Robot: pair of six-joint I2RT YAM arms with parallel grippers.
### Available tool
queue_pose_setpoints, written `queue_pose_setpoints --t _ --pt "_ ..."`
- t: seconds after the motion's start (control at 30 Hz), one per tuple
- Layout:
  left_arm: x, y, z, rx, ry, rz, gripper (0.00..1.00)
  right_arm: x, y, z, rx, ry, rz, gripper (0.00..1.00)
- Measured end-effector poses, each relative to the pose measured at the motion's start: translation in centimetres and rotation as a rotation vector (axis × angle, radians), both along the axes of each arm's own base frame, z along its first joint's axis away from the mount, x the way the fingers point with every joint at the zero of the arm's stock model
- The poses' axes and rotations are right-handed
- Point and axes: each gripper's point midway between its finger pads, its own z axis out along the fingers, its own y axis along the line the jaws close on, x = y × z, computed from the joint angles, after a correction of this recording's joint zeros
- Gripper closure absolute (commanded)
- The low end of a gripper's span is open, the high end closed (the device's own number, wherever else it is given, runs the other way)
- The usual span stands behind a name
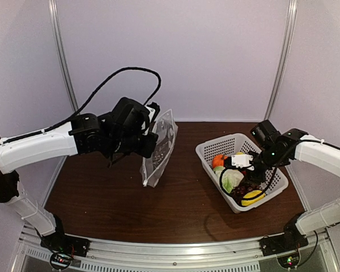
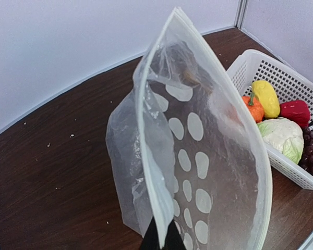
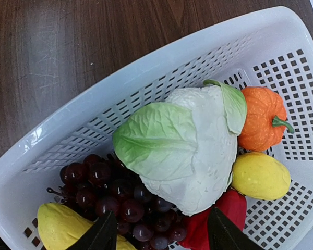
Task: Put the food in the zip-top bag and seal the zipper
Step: Pick up the fake vegetable from the bin.
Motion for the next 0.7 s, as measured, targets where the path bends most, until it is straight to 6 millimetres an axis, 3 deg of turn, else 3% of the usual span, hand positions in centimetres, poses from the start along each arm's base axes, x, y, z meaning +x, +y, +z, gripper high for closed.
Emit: queue_pose_setpoints --t 0.07,0.33,0.43,0.6,0.7 --pt "-0.1 0.2 0.0 -0.006 0.001 0.004 0.96 0.2 0.3 -0.6 -0.012 -0.009 0.016 0.39" --pt "-0.4 0.8 -0.3 -0.019 0.017 0.015 1.0 1.5 0.9 -4.3 -0.087 -0.031 0.036 0.36" --pt "-0.5 0.9 -0.4 -0.022 0.022 0.018 1.0 2.2 1.0 -5.1 -0.112 -0.069 0.034 0.39" --pt "-0.7 1.4 0.1 -0.039 0.017 0.024 1.0 4.1 1.3 -4.7 -0.107 -0.162 -0.02 0.75" --pt "-0.8 1.6 0.4 -0.045 0.014 0.024 1.0 4.5 1.4 -4.3 -0.09 -0.172 -0.056 0.82"
